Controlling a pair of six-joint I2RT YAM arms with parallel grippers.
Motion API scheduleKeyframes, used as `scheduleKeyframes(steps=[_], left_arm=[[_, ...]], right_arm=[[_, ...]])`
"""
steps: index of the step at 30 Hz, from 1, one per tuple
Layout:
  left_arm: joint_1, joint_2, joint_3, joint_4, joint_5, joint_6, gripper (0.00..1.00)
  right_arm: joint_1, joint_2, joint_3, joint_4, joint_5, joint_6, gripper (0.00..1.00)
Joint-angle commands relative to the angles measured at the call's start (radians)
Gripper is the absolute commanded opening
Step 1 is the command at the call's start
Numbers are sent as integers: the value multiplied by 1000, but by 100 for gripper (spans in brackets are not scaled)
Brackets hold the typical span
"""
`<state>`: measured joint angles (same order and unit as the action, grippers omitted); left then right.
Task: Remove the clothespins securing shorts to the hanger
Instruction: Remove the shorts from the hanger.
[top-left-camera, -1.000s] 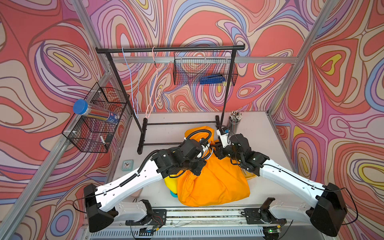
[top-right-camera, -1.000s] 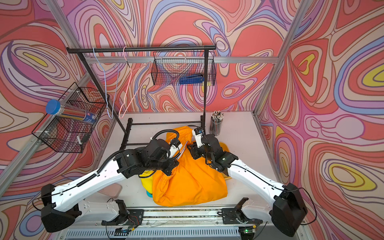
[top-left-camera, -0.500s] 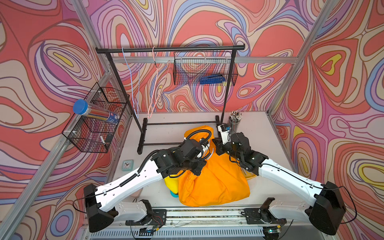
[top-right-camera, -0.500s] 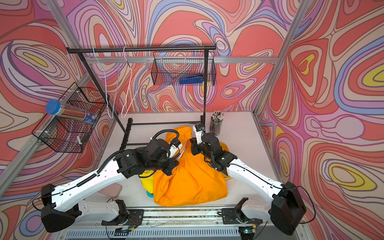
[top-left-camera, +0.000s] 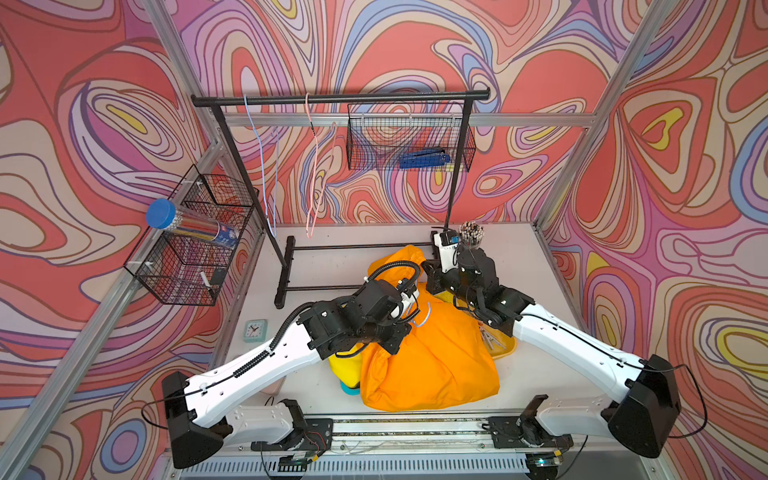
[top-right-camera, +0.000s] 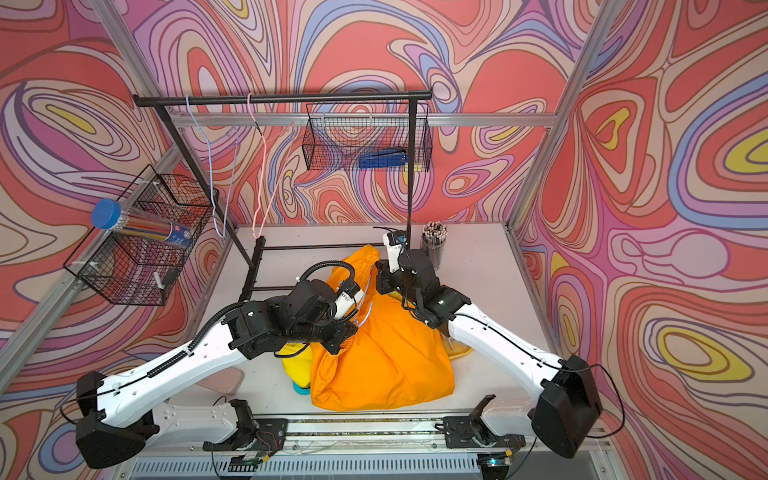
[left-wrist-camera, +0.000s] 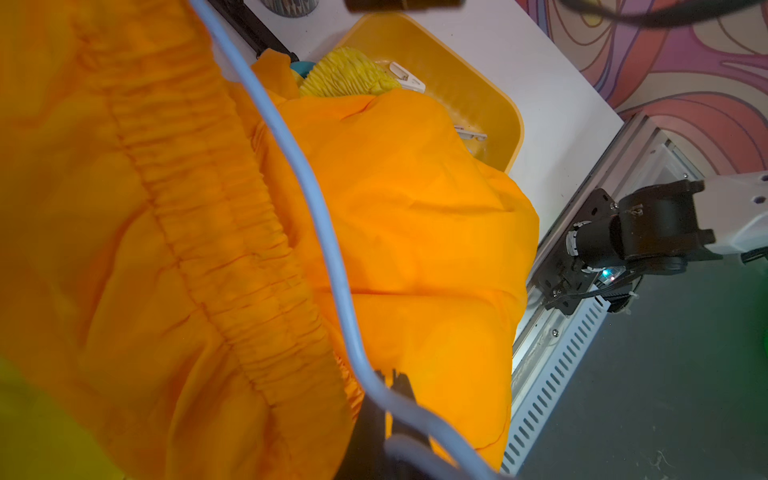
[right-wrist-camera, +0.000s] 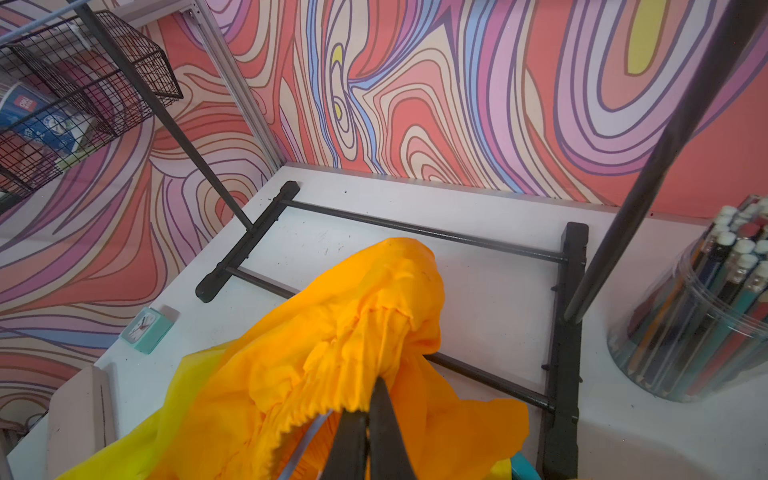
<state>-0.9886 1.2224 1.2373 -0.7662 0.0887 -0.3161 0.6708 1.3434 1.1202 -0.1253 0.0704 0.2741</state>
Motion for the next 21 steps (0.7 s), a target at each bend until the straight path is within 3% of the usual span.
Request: scheduleKeyframes(steps=[1, 9, 21], left_arm=[[-9, -20, -15, -11, 74, 34, 0], [-37, -73, -51, -7, 95, 27, 0], [-45, -232, -131, 25, 72, -12, 0]], right_arm=[[1, 51, 87, -50, 15, 56, 0], [1, 183, 243, -188, 70, 114, 0], [-2, 228, 248, -208, 128, 118, 0]])
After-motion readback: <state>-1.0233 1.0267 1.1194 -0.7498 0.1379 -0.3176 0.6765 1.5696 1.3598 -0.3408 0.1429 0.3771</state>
